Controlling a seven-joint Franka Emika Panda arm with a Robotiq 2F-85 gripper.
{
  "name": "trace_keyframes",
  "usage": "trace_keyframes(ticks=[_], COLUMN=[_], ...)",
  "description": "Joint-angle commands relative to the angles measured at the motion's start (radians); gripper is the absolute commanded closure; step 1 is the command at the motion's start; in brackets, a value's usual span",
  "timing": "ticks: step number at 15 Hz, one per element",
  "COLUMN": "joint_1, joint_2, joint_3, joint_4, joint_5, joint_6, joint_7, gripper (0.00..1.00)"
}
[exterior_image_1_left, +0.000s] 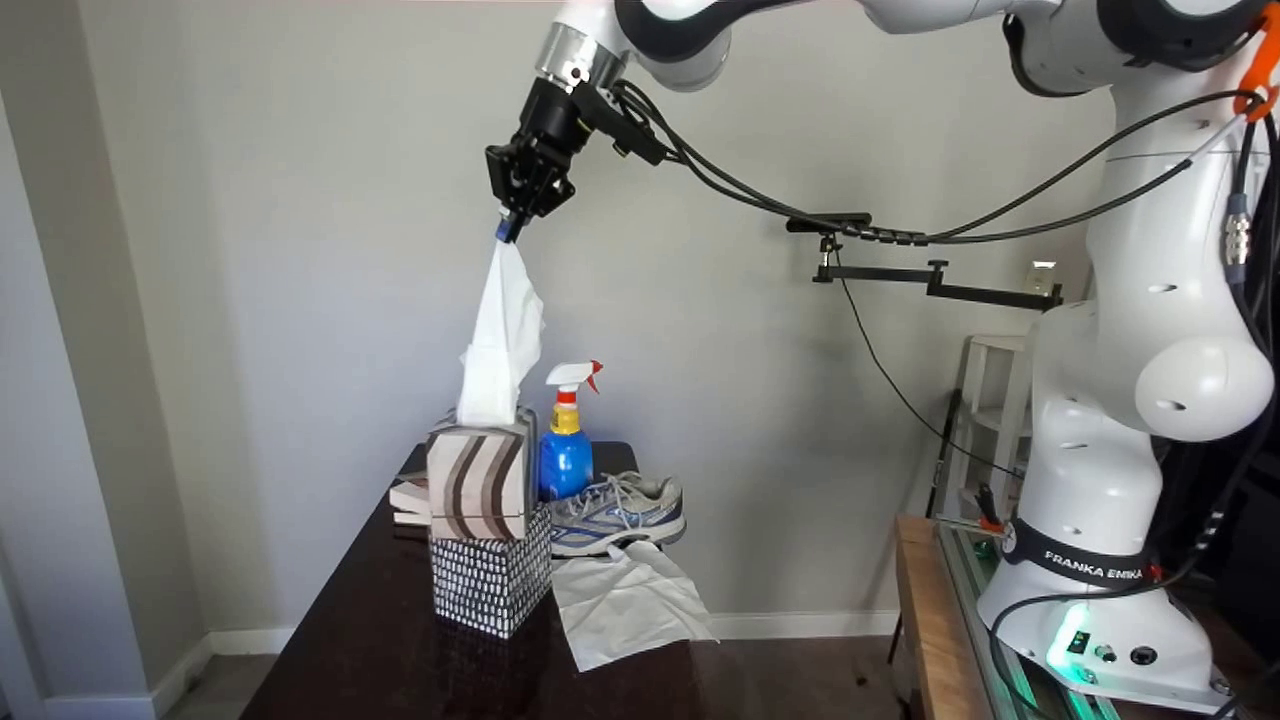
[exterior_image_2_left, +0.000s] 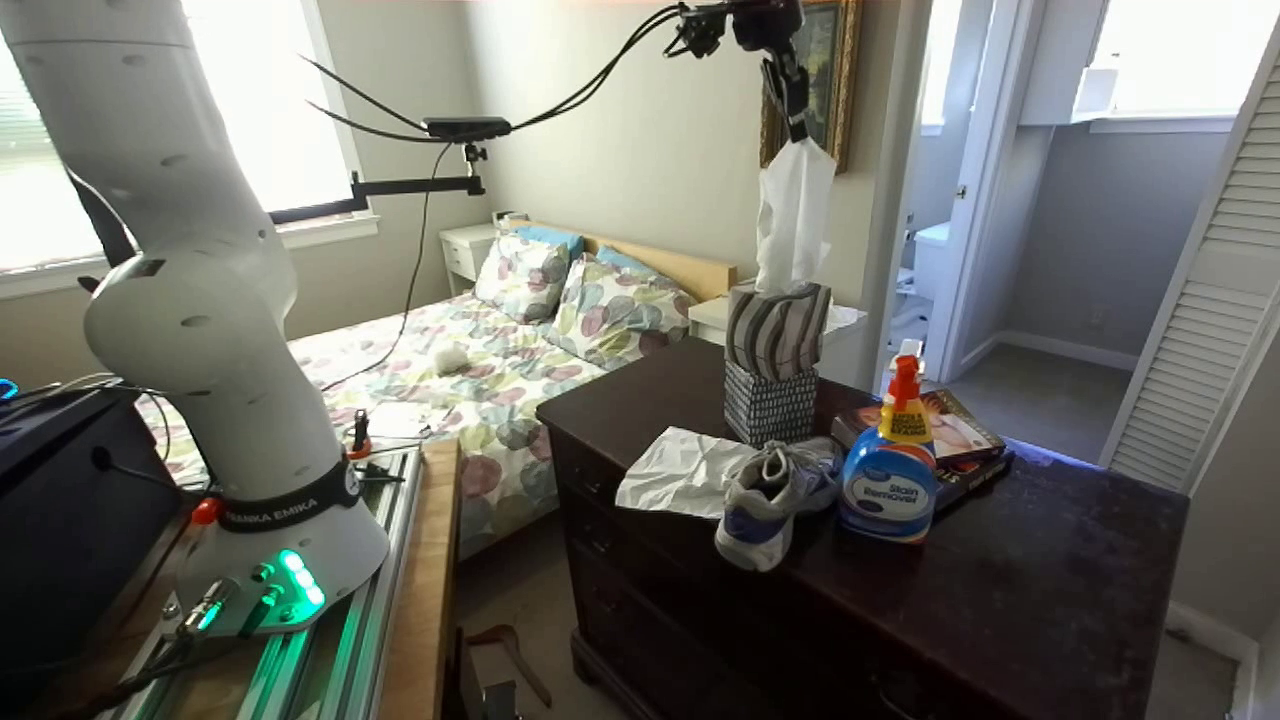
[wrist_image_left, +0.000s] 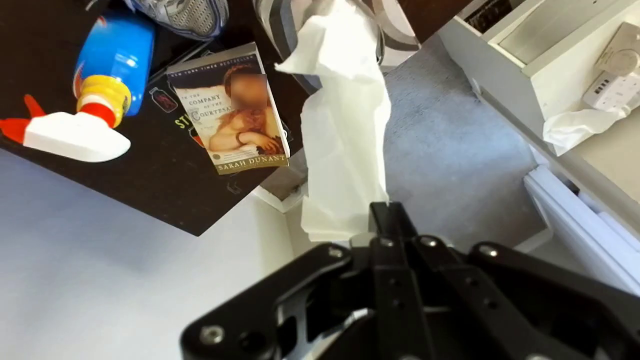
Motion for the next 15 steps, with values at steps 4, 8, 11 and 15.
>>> trace_keyframes(ticks=[4, 8, 11, 15], joint_1=[-0.031, -0.05, -0.06, -0.095], joint_2=[-0.118, -0.206, -0.283, -0.36], joint_3=[-0.003, -0.025, -0.051, -0.065], joint_4=[-0.042, -0.077, -0.13, -0.217], joint_5=[0.029, 0.091, 0.165, 0.116], joint_6=[-0.022, -0.096, -0.19, -0.311], joint_7=[-0.006, -0.059, -0.114, -0.144], gripper=[1.0, 1.0, 1.0, 1.0])
